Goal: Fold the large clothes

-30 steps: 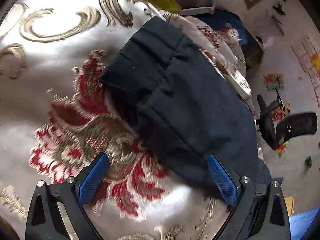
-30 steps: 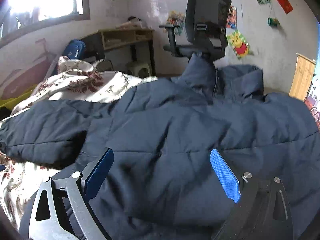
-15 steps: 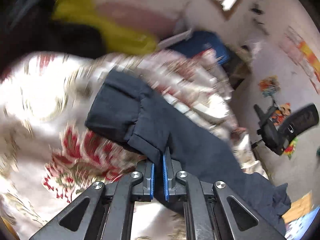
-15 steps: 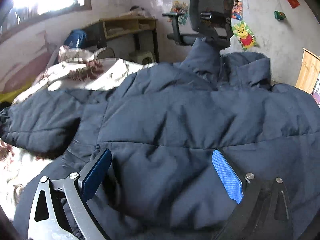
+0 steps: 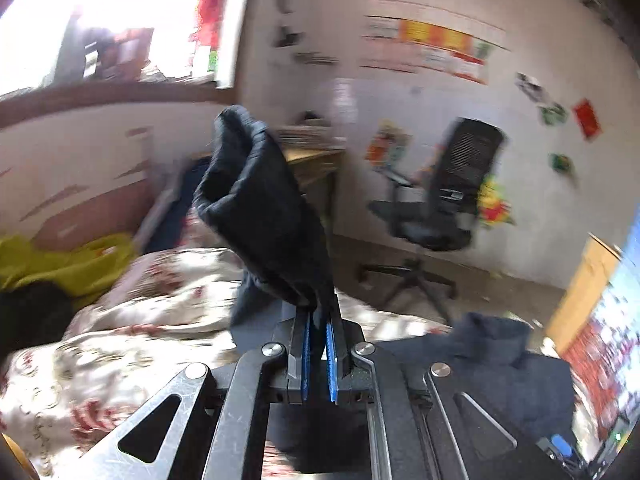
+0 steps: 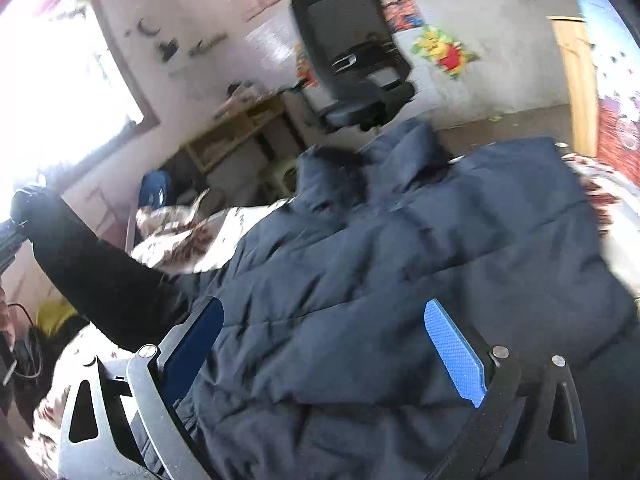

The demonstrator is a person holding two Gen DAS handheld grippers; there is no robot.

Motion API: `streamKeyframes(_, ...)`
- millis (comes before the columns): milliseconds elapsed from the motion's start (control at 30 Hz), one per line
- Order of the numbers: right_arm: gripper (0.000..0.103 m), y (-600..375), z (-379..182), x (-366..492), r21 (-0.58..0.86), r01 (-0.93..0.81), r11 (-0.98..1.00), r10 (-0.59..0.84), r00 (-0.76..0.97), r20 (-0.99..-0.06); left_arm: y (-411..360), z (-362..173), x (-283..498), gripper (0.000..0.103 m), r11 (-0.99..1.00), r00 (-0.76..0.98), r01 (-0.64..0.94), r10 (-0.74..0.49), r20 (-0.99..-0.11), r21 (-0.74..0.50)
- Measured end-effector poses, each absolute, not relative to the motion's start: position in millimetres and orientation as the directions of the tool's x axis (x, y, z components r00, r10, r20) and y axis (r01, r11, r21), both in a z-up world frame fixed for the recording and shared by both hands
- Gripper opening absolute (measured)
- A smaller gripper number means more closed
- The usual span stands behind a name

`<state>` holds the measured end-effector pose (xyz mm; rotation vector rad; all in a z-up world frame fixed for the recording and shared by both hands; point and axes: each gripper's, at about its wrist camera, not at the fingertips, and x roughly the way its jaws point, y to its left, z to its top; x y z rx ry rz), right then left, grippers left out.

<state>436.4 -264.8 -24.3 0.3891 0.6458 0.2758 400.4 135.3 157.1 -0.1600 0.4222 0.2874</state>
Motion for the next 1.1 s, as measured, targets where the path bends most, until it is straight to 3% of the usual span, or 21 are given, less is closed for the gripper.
streamKeyframes(267, 0.099, -349, -21, 421, 0.385, -0.033, 0.922, 0.255, 0.803, -0.54, 3, 139, 422, 0.006, 0.999, 0.899, -0.034, 0.013, -0.439, -0.04)
streamKeyframes(533, 0.099, -421, -45, 414, 0.472, 0.018, 0.882, 0.286, 0.774, -0.564, -113, 69, 431, 0.006, 0.973, 0.801, 0.229, -0.203, -0.564, -0.024)
streamKeyframes(700, 0.099, -447, -56, 416, 0.572, -0.014, 0.82, 0.372, 0.773, -0.514, -150, 11, 433, 0.006, 0.952, 0.711, 0.299, -0.264, -0.652, -0.061)
streamKeyframes(900, 0.099, -455, -74, 421, 0.736, -0.074, 0.673, 0.521, 0.754, -0.401, -169, -48, 436, 0.006, 0.952, 0.618, 0.301, -0.241, -0.748, -0.058)
streamKeyframes(1100, 0.099, -430, -87, 438, 0.757, -0.106, 0.645, 0.592, 0.696, -0.406, -167, -56, 428, 0.009, 0.938, 0.582, 0.338, -0.271, -0.767, -0.075)
